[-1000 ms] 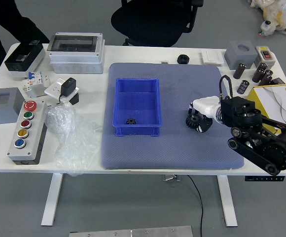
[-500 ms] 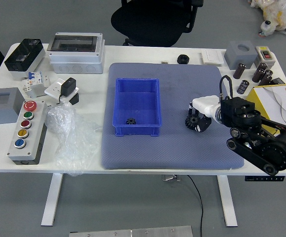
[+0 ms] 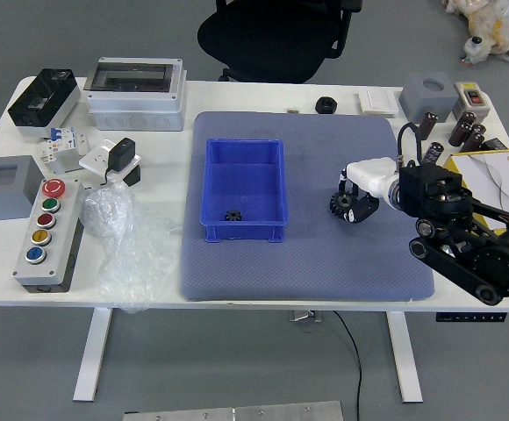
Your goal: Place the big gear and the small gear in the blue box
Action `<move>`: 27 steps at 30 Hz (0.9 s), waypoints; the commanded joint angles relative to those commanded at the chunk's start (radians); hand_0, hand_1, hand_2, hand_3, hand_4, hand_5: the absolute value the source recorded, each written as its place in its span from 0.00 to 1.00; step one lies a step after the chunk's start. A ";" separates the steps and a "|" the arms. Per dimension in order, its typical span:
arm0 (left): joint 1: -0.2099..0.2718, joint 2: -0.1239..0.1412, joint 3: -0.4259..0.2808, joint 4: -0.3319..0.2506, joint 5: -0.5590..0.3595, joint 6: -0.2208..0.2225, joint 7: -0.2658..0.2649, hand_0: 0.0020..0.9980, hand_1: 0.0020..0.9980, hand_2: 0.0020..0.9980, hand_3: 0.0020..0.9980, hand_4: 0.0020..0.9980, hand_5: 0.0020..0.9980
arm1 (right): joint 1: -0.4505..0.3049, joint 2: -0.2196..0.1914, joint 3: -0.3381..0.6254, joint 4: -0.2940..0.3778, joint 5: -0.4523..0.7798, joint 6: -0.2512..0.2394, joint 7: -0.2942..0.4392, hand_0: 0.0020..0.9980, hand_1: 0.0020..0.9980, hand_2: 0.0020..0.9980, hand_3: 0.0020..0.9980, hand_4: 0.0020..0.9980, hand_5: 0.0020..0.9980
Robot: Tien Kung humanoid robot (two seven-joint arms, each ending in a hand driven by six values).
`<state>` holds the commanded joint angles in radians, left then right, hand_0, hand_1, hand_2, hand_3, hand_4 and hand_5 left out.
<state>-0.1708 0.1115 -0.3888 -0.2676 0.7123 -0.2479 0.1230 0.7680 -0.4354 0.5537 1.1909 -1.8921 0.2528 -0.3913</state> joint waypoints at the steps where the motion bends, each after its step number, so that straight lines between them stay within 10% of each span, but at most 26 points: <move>1: 0.000 0.001 -0.001 0.000 0.000 0.000 0.000 0.86 0.83 0.83 0.77 0.60 0.37 | 0.002 -0.004 0.001 0.003 0.001 0.001 0.000 0.38 0.39 0.47 0.56 0.58 0.21; 27: 0.008 0.026 -0.011 0.001 -0.002 -0.005 0.005 0.86 0.83 0.83 0.77 0.59 0.37 | 0.106 -0.075 -0.036 0.104 0.020 0.037 -0.014 0.40 0.38 0.46 0.55 0.56 0.21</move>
<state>-0.1629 0.1372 -0.3995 -0.2665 0.7102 -0.2529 0.1281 0.8736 -0.5105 0.5181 1.2947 -1.8722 0.2894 -0.4058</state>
